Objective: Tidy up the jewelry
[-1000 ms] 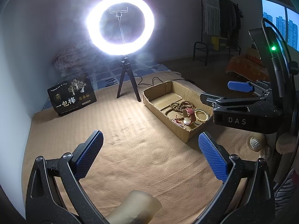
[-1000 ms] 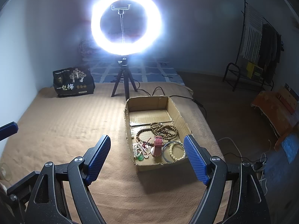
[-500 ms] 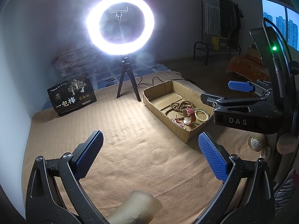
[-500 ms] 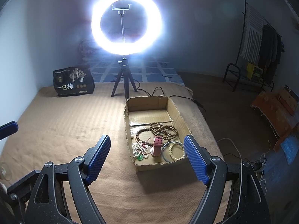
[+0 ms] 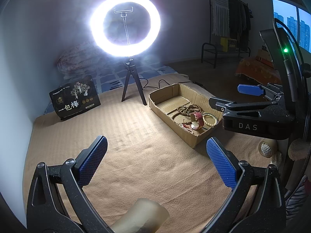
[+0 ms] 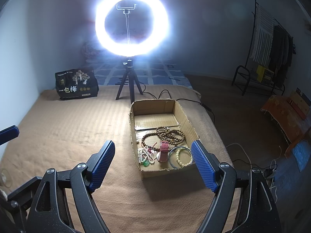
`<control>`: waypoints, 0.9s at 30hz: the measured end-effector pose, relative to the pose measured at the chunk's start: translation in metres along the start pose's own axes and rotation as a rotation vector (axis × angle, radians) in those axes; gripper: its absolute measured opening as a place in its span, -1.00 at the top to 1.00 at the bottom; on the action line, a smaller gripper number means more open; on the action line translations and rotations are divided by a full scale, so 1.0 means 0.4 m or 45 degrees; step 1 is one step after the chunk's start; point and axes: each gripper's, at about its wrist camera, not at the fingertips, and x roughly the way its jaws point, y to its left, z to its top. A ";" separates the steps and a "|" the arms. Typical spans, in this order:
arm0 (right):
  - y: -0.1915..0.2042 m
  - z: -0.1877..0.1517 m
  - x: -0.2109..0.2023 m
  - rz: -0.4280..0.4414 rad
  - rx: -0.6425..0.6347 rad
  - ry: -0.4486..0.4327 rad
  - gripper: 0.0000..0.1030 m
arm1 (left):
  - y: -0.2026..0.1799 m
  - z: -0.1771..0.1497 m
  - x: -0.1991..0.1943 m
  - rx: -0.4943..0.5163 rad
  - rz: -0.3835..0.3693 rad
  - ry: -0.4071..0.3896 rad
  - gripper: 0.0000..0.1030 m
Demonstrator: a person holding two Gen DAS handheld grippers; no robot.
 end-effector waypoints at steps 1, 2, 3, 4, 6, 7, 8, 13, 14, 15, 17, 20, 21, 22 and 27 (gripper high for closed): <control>0.000 -0.001 0.000 0.000 -0.002 0.000 -0.57 | 0.001 0.000 0.000 0.000 -0.001 0.001 -1.00; 0.000 -0.001 0.000 -0.001 -0.003 0.000 -0.57 | 0.001 0.000 -0.001 0.000 -0.001 0.001 -1.00; 0.000 -0.001 0.000 0.000 -0.002 0.001 -0.57 | 0.000 0.000 0.000 0.000 -0.001 0.001 -1.00; 0.000 -0.001 0.000 0.000 -0.002 0.002 -0.57 | 0.001 0.000 0.000 0.000 -0.001 0.001 -1.00; 0.001 -0.001 0.000 -0.001 -0.001 0.001 -0.57 | 0.000 0.000 0.001 0.000 -0.002 0.002 -1.00; 0.001 0.000 0.000 -0.001 -0.001 0.001 -0.57 | 0.000 0.000 0.000 0.000 -0.002 0.002 -1.00; 0.001 -0.001 -0.001 0.000 -0.001 0.002 -0.57 | 0.000 0.000 -0.001 -0.001 0.000 0.001 -1.00; 0.001 -0.006 0.000 0.004 -0.009 0.001 -0.57 | -0.001 0.000 0.002 -0.007 -0.003 0.006 -1.00; 0.001 -0.007 0.000 0.005 -0.011 0.003 -0.57 | 0.000 0.000 0.001 -0.004 -0.004 0.006 -1.00; 0.002 -0.008 0.001 0.006 -0.012 0.004 -0.57 | 0.000 0.000 0.002 -0.005 -0.004 0.008 -1.00; 0.003 -0.010 0.001 0.009 -0.016 0.008 -0.57 | -0.001 -0.003 0.002 -0.008 -0.002 0.008 -1.00; 0.004 -0.009 0.001 0.011 -0.021 0.010 -0.57 | 0.000 -0.001 0.002 -0.007 -0.002 0.007 -1.00; 0.005 -0.007 0.001 0.011 -0.022 0.011 -0.57 | -0.001 -0.001 0.003 -0.007 0.001 0.006 -1.00; 0.006 -0.006 0.001 0.011 -0.022 0.011 -0.57 | 0.001 0.000 0.003 -0.007 -0.001 0.006 -1.00; 0.007 -0.006 0.000 0.011 -0.026 0.013 -0.57 | 0.000 -0.008 -0.001 -0.010 0.011 -0.006 -1.00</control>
